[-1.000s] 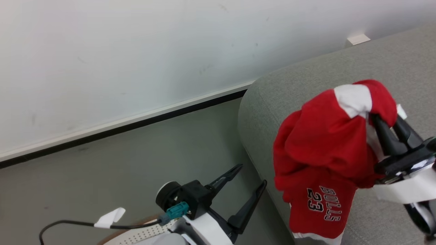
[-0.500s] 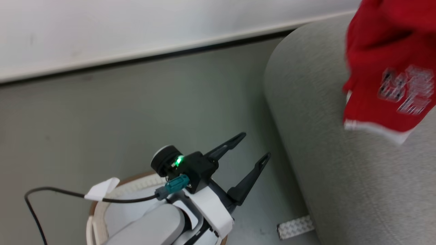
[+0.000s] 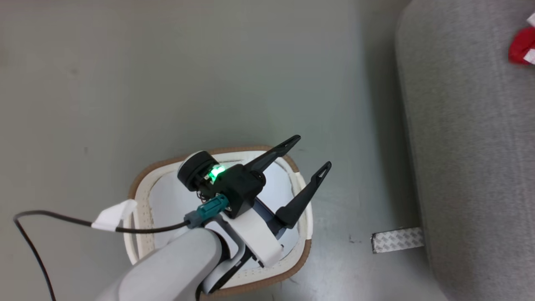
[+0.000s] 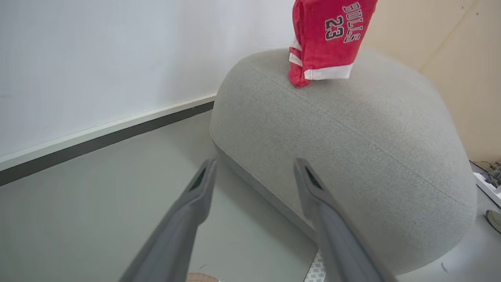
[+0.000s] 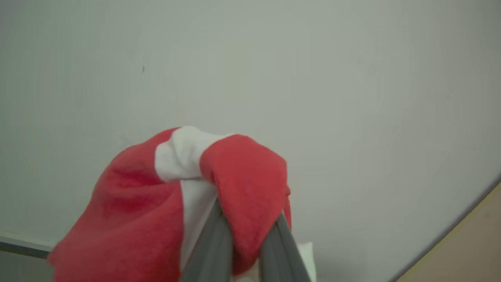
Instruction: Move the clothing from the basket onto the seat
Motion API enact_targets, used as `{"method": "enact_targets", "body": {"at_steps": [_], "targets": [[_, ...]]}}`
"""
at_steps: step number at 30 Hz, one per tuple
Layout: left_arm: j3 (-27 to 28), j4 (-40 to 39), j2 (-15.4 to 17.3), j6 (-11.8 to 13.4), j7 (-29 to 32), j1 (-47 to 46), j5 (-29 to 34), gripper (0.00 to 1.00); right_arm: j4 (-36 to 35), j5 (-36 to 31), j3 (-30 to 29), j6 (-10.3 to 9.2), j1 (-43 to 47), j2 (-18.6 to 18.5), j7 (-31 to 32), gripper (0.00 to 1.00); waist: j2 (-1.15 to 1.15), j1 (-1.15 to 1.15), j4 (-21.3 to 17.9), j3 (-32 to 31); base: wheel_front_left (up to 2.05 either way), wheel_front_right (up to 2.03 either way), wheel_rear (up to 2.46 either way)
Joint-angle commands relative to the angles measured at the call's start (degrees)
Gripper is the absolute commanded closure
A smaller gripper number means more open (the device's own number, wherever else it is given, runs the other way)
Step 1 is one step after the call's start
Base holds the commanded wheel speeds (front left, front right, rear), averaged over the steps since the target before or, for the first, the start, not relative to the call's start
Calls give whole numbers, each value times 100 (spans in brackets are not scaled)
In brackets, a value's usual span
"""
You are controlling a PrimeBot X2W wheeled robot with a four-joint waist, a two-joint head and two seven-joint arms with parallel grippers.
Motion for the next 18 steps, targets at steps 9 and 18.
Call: {"method": "enact_targets", "body": {"at_steps": [9,18], "targets": [[-18,43,21,-14,-11,-192,112,0,1799,62,624,-14,681,416,267,100,0,-1,240,224,0,0,0],[-5,193,-10,64,-159,39,-64,0,2565,363,1284,-14,624,518,466,0,0,-1,164,-267,0,0,0]]}}
